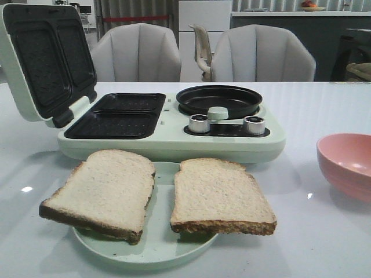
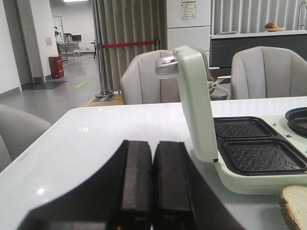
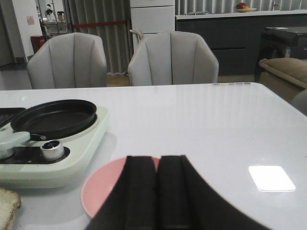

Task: Make breakfast with bread and shrimp

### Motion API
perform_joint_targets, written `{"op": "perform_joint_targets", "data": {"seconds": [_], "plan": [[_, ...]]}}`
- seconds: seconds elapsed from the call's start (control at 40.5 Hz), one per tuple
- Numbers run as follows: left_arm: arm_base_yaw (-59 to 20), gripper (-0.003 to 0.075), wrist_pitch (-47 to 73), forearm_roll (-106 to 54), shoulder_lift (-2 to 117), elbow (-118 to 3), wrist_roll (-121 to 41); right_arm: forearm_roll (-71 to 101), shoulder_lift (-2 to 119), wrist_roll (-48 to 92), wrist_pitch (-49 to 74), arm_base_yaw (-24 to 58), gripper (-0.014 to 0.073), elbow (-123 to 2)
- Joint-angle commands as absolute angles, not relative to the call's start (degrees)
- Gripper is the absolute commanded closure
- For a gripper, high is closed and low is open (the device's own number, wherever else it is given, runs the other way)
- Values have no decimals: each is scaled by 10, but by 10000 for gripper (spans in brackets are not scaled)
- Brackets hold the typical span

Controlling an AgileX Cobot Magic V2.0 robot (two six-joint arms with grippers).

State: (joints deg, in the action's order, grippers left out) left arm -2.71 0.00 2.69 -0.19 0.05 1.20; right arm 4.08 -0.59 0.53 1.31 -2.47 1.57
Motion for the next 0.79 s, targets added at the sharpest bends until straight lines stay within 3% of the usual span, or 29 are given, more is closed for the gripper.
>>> {"op": "perform_joint_targets", "data": {"seconds": [0.0,0.766], "plan": [[-31,610,-49,22,-14,5,14,43,-19,10,-39,-30,559,6],[-31,610,-65,55,-14,5,14,43,-19,10,-45,-30,559,6]]}}
